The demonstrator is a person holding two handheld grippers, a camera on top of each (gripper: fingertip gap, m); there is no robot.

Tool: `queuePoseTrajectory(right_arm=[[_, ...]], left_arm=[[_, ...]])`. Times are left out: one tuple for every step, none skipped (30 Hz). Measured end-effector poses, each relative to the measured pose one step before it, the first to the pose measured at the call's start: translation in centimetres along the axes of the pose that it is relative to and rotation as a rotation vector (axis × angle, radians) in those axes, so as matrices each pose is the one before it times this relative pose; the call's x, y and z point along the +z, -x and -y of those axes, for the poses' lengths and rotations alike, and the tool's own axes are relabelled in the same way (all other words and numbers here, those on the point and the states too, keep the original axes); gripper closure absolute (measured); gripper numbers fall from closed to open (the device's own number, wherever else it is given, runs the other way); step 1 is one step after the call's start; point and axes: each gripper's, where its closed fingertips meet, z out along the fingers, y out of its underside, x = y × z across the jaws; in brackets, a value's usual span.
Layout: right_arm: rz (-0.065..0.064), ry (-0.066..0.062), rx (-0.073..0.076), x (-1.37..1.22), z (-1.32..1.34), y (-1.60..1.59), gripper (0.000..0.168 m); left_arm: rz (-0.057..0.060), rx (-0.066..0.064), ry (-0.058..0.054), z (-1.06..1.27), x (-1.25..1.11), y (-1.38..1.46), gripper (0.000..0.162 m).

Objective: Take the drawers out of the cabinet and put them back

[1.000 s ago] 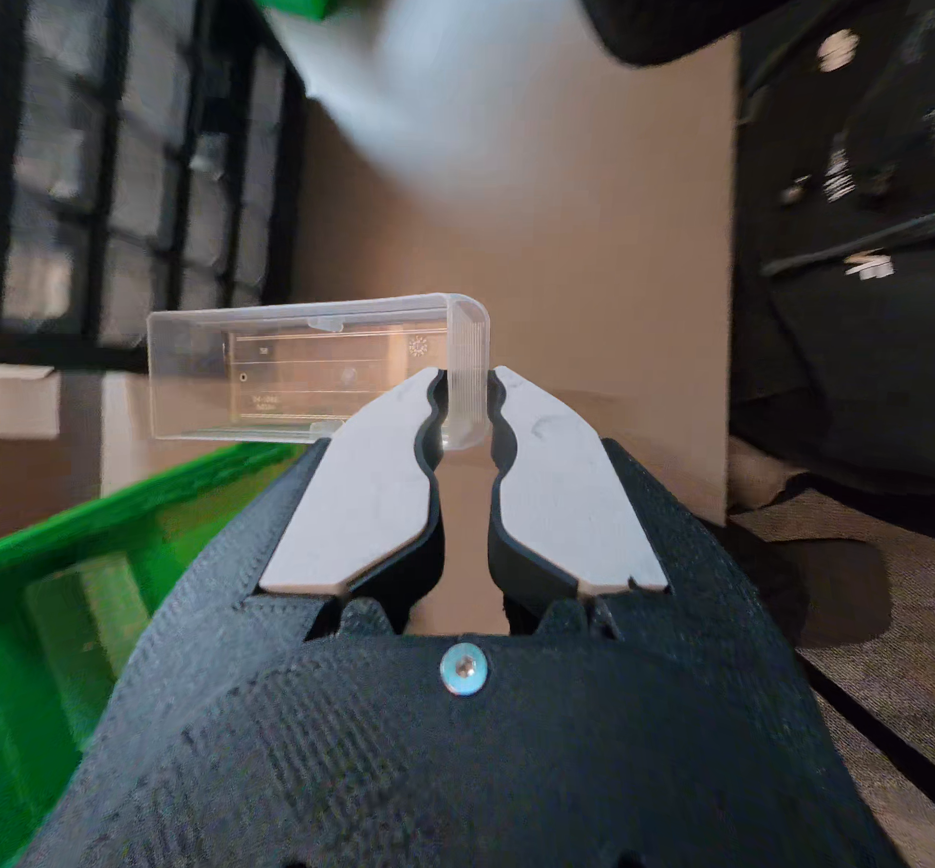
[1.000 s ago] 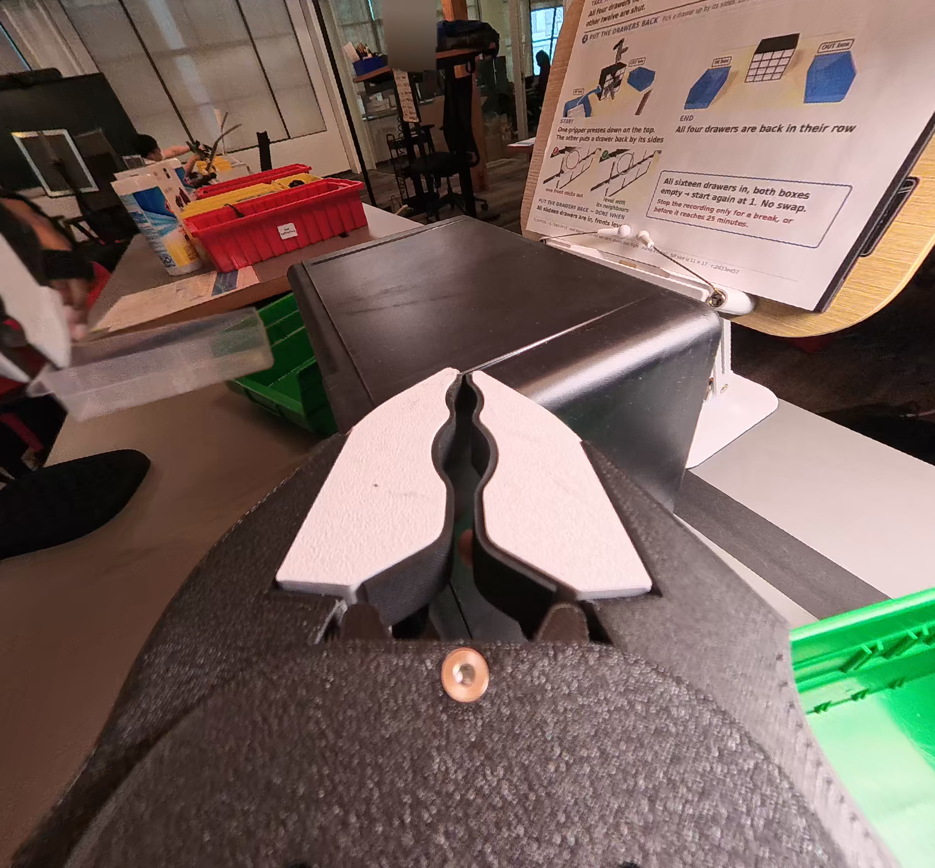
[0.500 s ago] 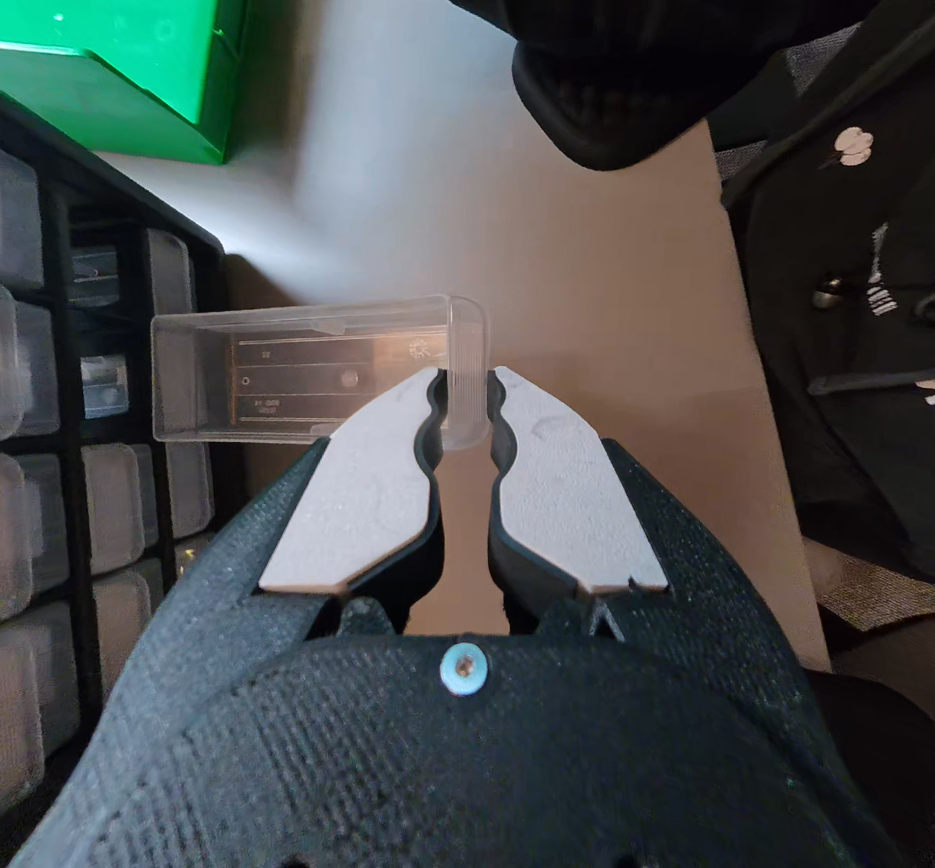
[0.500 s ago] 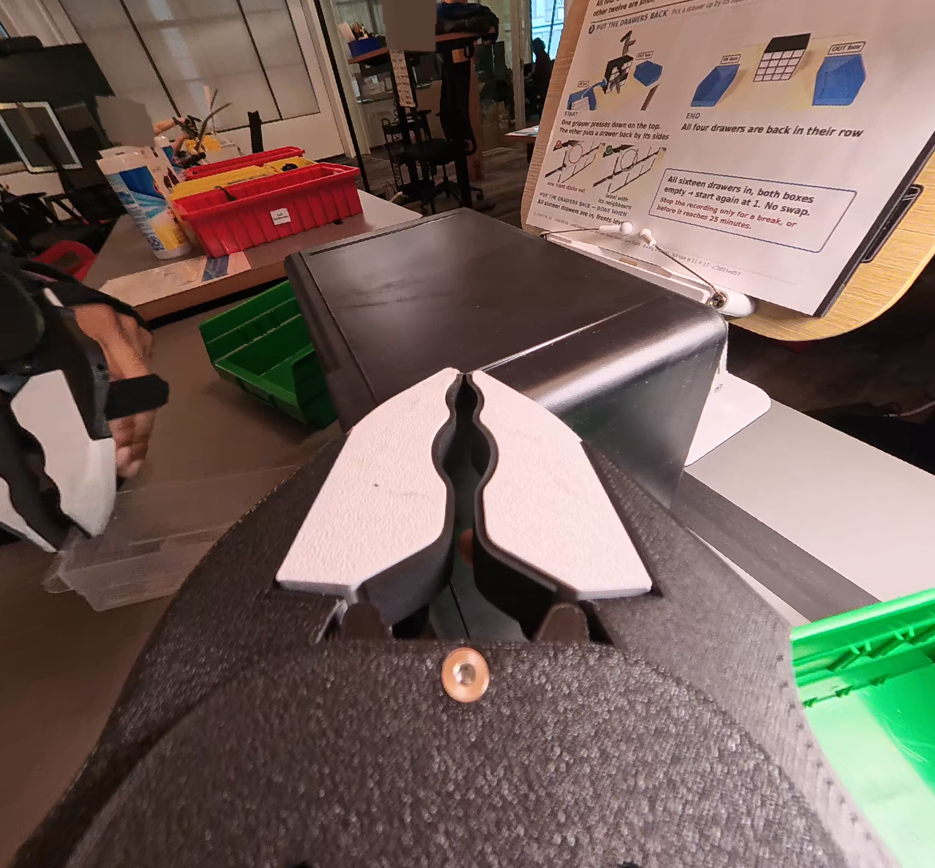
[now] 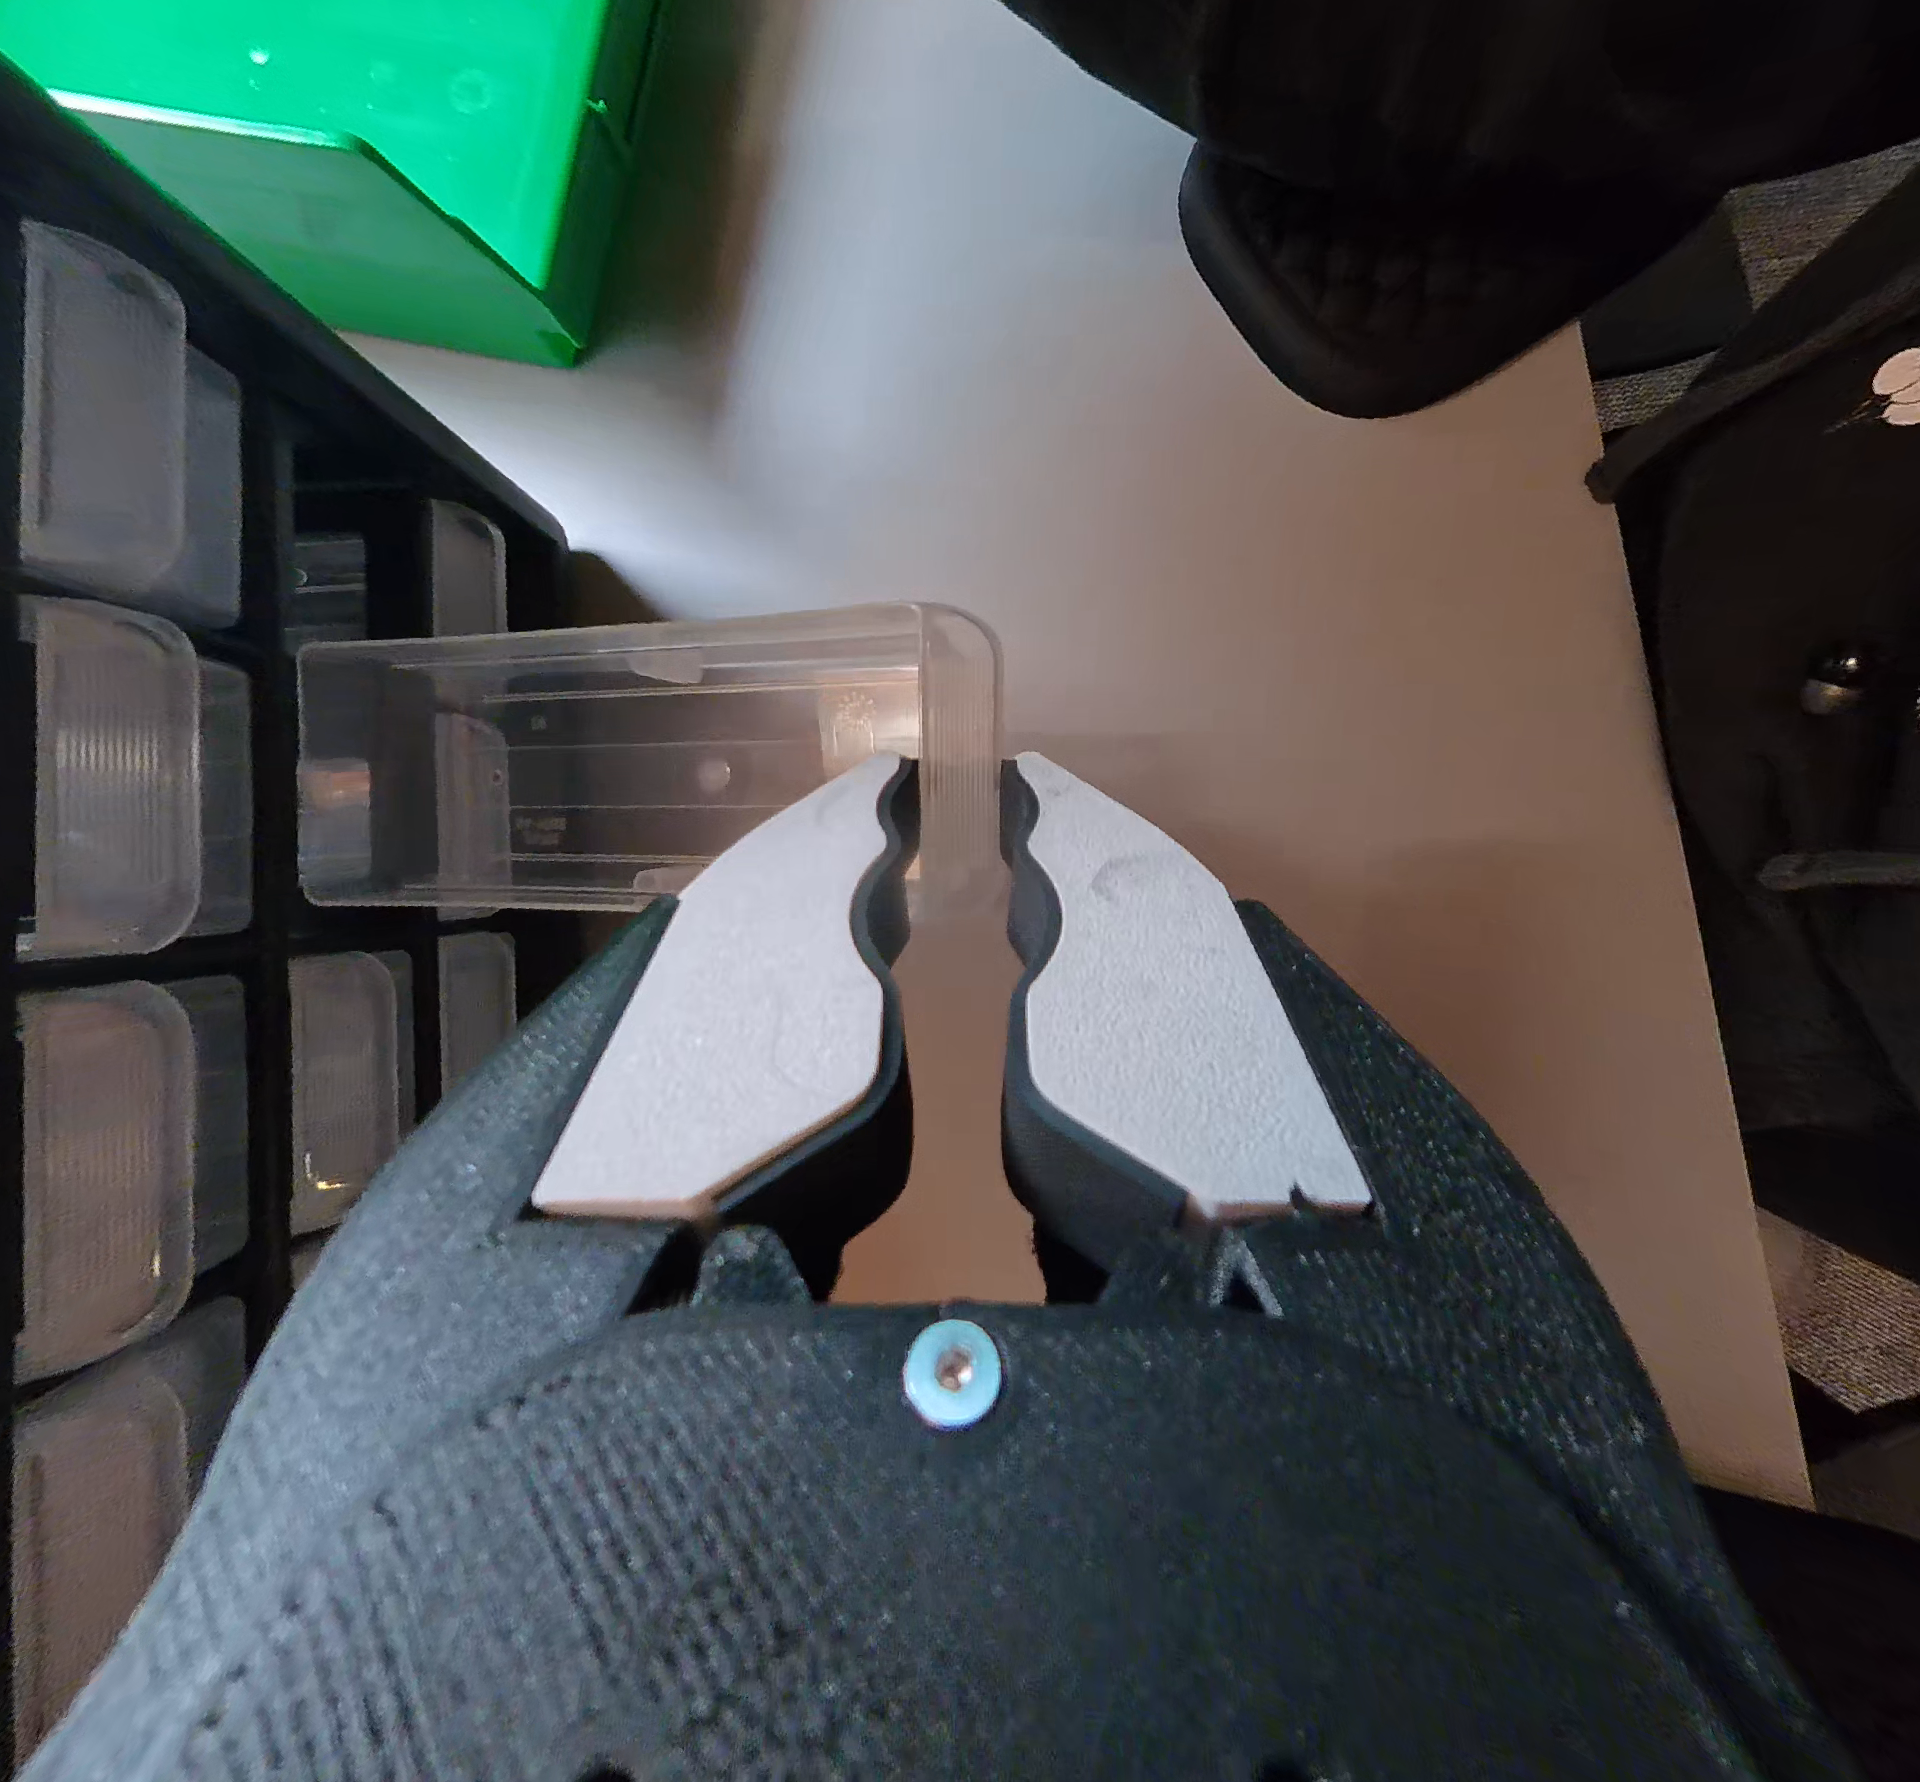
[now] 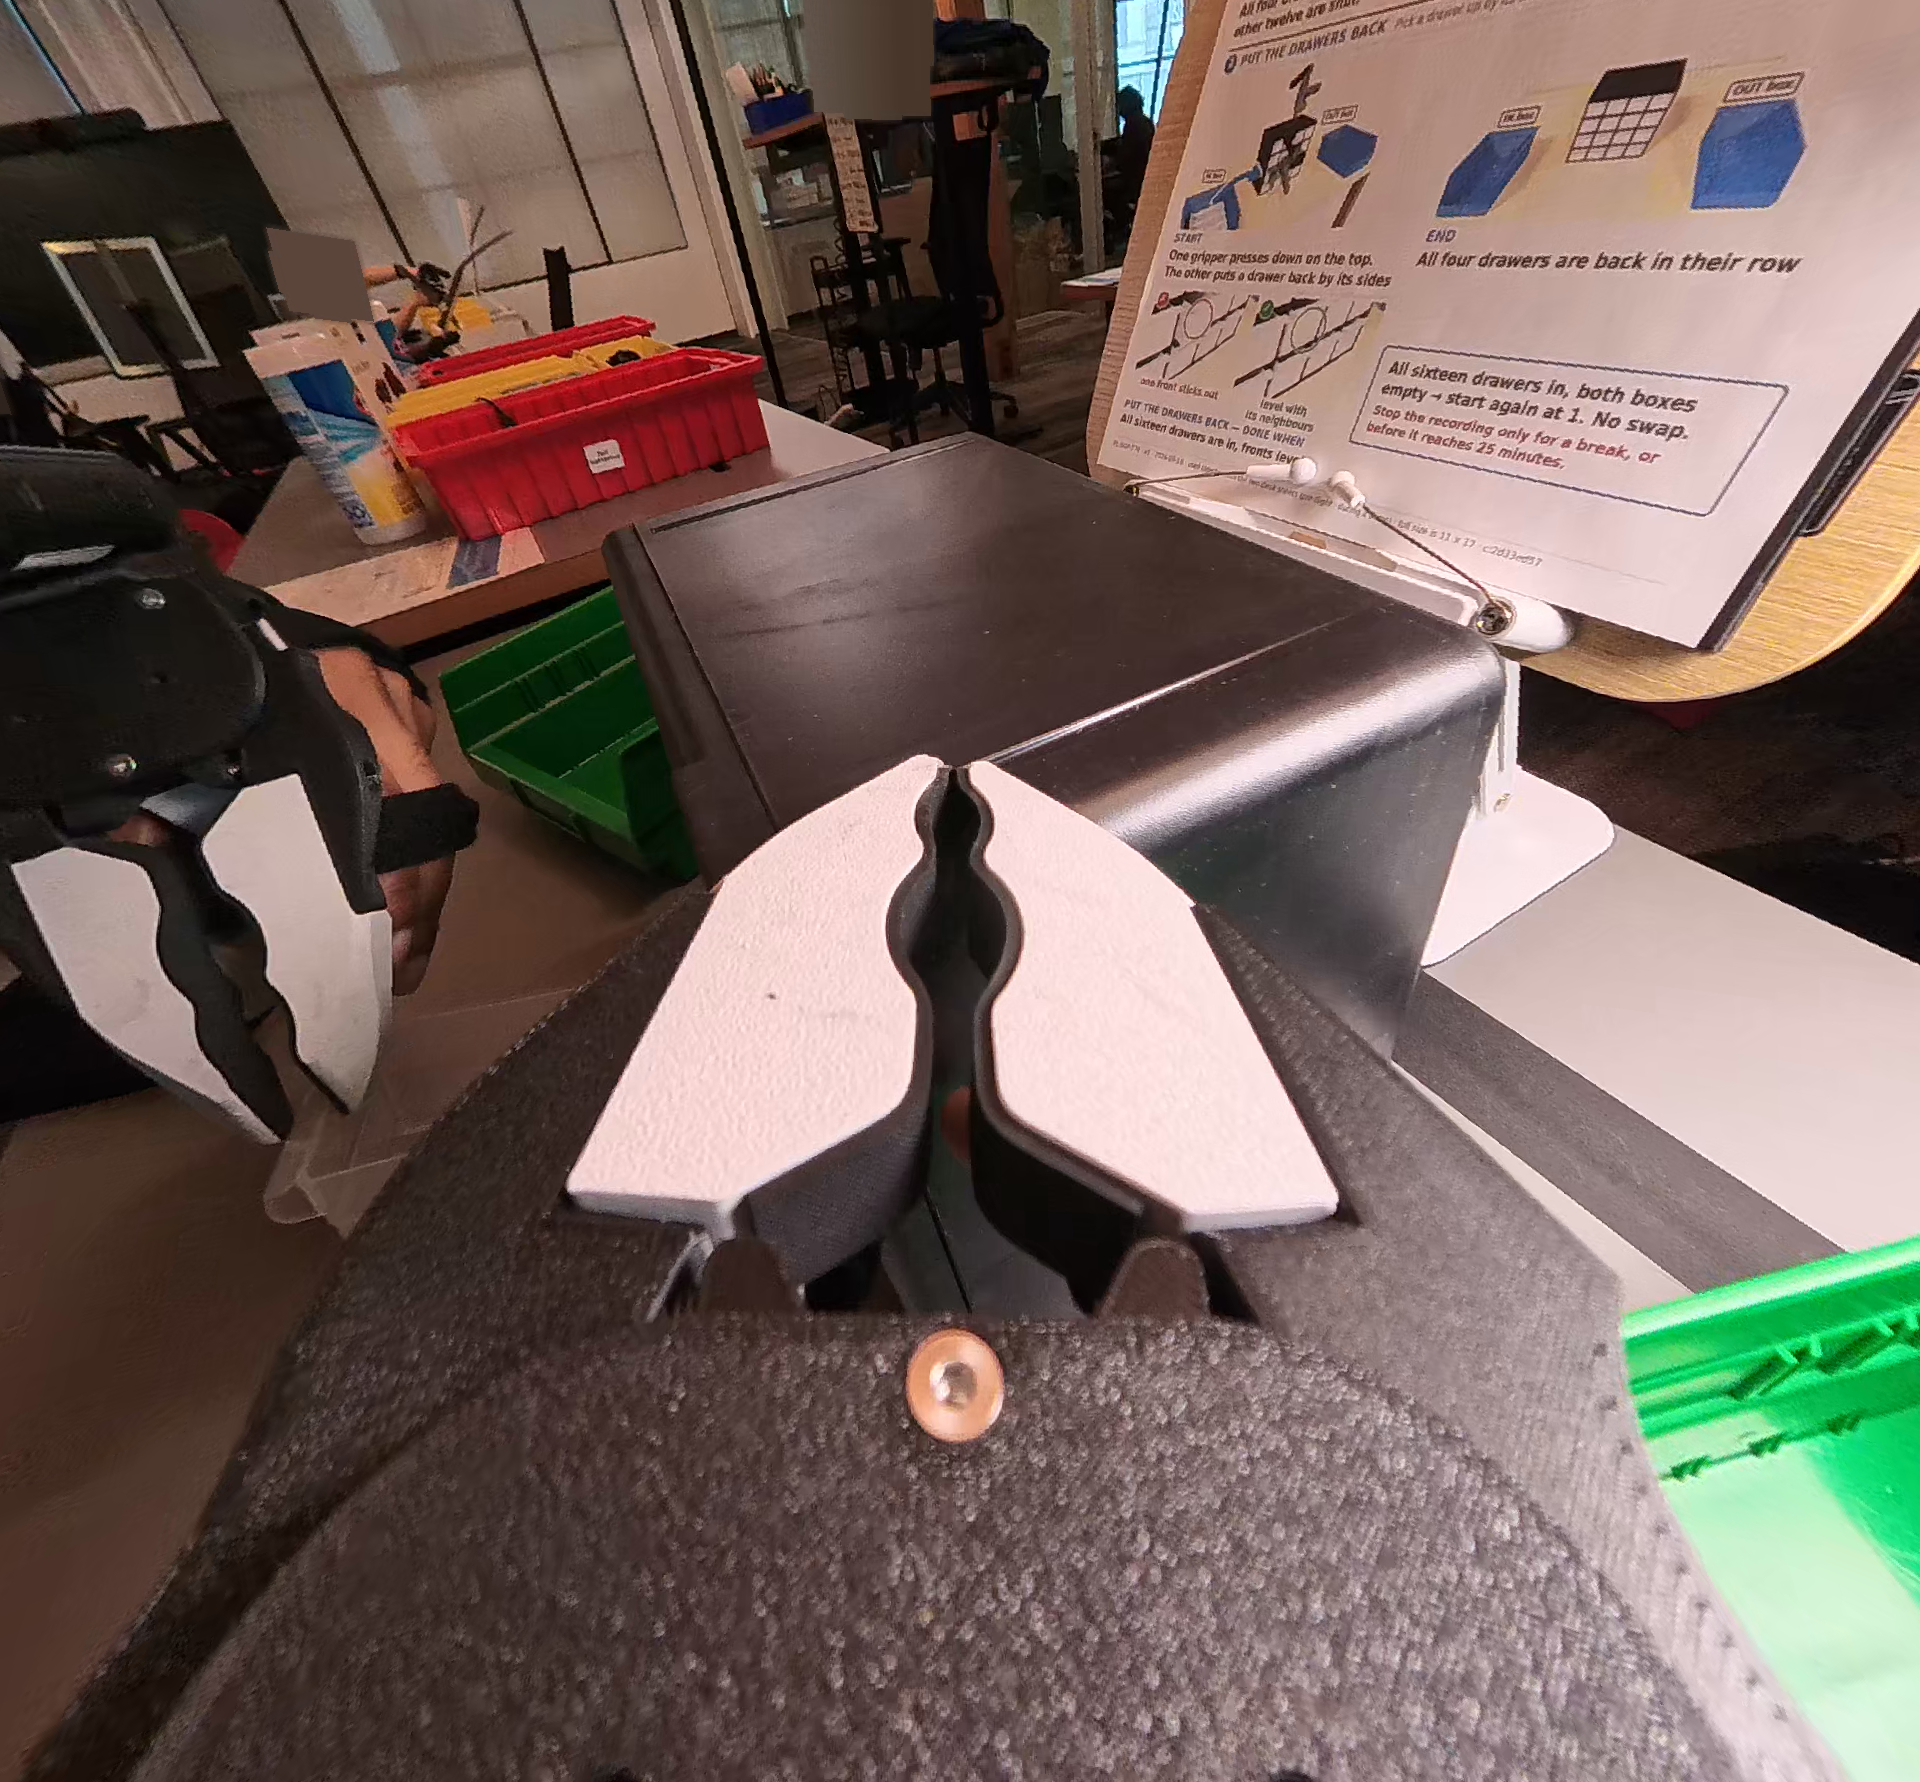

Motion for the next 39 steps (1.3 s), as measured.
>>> queuePoseTrajectory(right_arm=[[-0.0001, -0.0002, 0.0002, 0.001, 0.003, 0.000, 0.168], [0.0006, -0.0005, 0.0006, -0.006, 0.006, 0.009, 0.168], [0.0000, -0.0004, 0.0005, 0.006, -0.003, -0.007, 0.168], [0.0000, 0.0000, 0.0000, 0.000, 0.000, 0.000, 0.168], [-0.0001, 0.0001, -0.0003, -0.001, -0.002, -0.003, 0.168], [-0.0002, -0.0002, 0.0000, 0.002, 0.003, -0.003, 0.168], [0.0000, -0.0003, 0.0002, -0.007, 0.003, -0.002, 0.168], [0.0003, -0.0003, 0.0005, 0.002, 0.003, 0.007, 0.168], [0.0002, -0.0002, 0.0003, 0.005, -0.005, -0.007, 0.168], [0.0002, -0.0003, 0.0001, -0.007, 0.004, 0.001, 0.168], [0.0004, -0.0003, 0.0005, 0.005, 0.006, -0.001, 0.168], [0.0005, -0.0004, 0.0007, -0.003, -0.003, -0.002, 0.168], [0.0004, -0.0005, 0.0005, 0.004, -0.004, 0.007, 0.168], [0.0003, -0.0003, 0.0003, -0.005, 0.005, -0.006, 0.168], [0.0002, -0.0003, 0.0002, 0.002, 0.004, 0.004, 0.168], [0.0000, -0.0003, 0.0006, 0.006, -0.003, -0.008, 0.168], [0.0003, -0.0006, 0.0006, -0.003, 0.009, -0.004, 0.168], [0.0002, -0.0003, 0.0003, 0.006, -0.004, -0.006, 0.168], [0.0000, -0.0002, -0.0002, -0.008, 0.002, -0.004, 0.168], [0.0001, 0.0002, -0.0002, 0.008, -0.002, 0.002, 0.168], [0.0005, 0.0001, -0.0003, -0.001, -0.002, 0.004, 0.168], [0.0007, 0.0000, 0.0002, 0.000, 0.000, 0.010, 0.168], [0.0002, -0.0002, 0.0002, -0.006, 0.004, -0.008, 0.168], [0.0004, 0.0002, 0.0000, -0.001, -0.002, 0.005, 0.168], [0.0003, 0.0005, -0.0003, 0.008, 0.006, -0.004, 0.168], [0.0002, 0.0001, -0.0007, -0.001, -0.002, -0.003, 0.168], [0.0002, 0.0001, -0.0003, -0.001, -0.002, 0.001, 0.168], [0.0005, 0.0003, 0.0000, 0.000, -0.002, -0.003, 0.168], [0.0004, 0.0003, -0.0003, -0.002, -0.003, 0.002, 0.168], [-0.0001, 0.0001, -0.0004, -0.002, 0.008, -0.003, 0.168], [0.0000, -0.0002, -0.0002, 0.001, 0.002, -0.001, 0.168], [0.0005, -0.0005, 0.0006, 0.007, -0.002, 0.000, 0.168], [0.0013, -0.0010, 0.0011, -0.007, 0.006, -0.001, 0.168], [0.0021, -0.0017, 0.0020, 0.004, 0.008, -0.005, 0.168], [0.0013, -0.0026, 0.0041, 0.027, 0.006, -0.021, 0.168], [0.0006, -0.0038, 0.0043, 0.037, 0.023, -0.038, 0.168], [0.0017, -0.0036, 0.0038, 0.048, 0.015, 0.007, 0.168], [0.0000, -0.0022, 0.0027, 0.022, 0.013, -0.004, 0.168], [-0.0009, 0.0002, -0.0002, 0.006, -0.004, -0.001, 0.168]], left_arm=[[0.0046, -0.0020, -0.0016, -0.003, -0.032, 0.001, 0.147], [0.0043, -0.0028, -0.0014, -0.029, -0.050, 0.004, 0.147], [0.0028, -0.0033, -0.0008, -0.066, -0.064, -0.004, 0.147], [-0.0003, -0.0061, 0.0007, -0.120, -0.051, -0.012, 0.147], [-0.0007, -0.0074, 0.0022, -0.150, -0.007, 0.000, 0.147], [0.0007, -0.0042, 0.0029, -0.166, 0.008, 0.021, 0.147], [0.0035, -0.0017, 0.0049, -0.187, 0.035, 0.052, 0.147], [0.0091, 0.0011, 0.0034, -0.141, 0.041, 0.131, 0.147], [0.0118, 0.0049, -0.0007, -0.039, 0.030, 0.161, 0.147], [0.0150, 0.0087, -0.0009, -0.003, 0.028, 0.195, 0.147], [0.0165, 0.0113, 0.0003, 0.019, 0.032, 0.217, 0.147], [0.0118, 0.0082, -0.0003, 0.056, 0.071, 0.156, 0.147], [0.0114, 0.0048, -0.0002, 0.083, 0.096, 0.181, 0.147], [0.0177, 0.0079, 0.0033, 0.031, 0.149, 0.272, 0.147], [0.0217, 0.0117, 0.0069, -0.051, 0.206, 0.347, 0.146], [0.0102, 0.0097, 0.0016, -0.015, 0.251, 0.199, 0.146], [-0.0012, 0.0049, -0.0085, 0.103, 0.255, 0.029, 0.146], [0.0018, 0.0071, -0.0073, 0.103, 0.263, 0.038, 0.146], [0.0115, 0.0162, 0.0021, -0.025, 0.293, 0.106, 0.146], [0.0265, 0.0226, 0.0093, -0.152, 0.321, 0.243, 0.146], [0.0407, 0.0217, 0.0144, -0.286, 0.328, 0.466, 0.146], [0.0459, 0.0148, 0.0200, -0.445, 0.329, 0.644, 0.146], [0.0453, 0.0041, 0.0197, -0.525, 0.321, 0.770, 0.145], [0.0470, -0.0069, 0.0116, -0.482, 0.311, 0.874, 0.145], [0.0432, -0.0170, -0.0023, -0.324, 0.277, 0.853, 0.144], [0.0343, -0.0292, -0.0169, -0.108, 0.235, 0.734, 0.144], [0.0378, -0.0362, -0.0161, -0.064, 0.176, 0.757, 0.143], [0.0431, -0.0320, -0.0098, -0.095, 0.141, 0.757, 0.138], [0.0351, -0.0279, -0.0165, 0.016, 0.062, 0.529, 0.130], [0.0240, -0.0307, -0.0285, 0.190, -0.053, 0.276, 0.126], [0.0163, -0.0296, -0.0376, 0.318, -0.200, 0.079, 0.124], [0.0165, -0.0177, -0.0436, 0.394, -0.317, -0.034, 0.126], [0.0210, 0.0013, -0.0418, 0.344, -0.364, -0.069, 0.132], [0.0149, 0.0170, -0.0283, 0.147, -0.298, -0.226, 0.140], [0.0027, 0.0169, -0.0099, -0.089, -0.150, -0.410, 0.150], [-0.0003, 0.0043, 0.0079, -0.310, 0.052, -0.396, 0.154], [0.0114, -0.0049, 0.0153, -0.391, 0.216, -0.159, 0.156], [0.0264, -0.0047, 0.0110, -0.338, 0.268, 0.135, 0.158], [0.0257, -0.0025, 0.0078, -0.262, 0.291, 0.215, 0.160]])
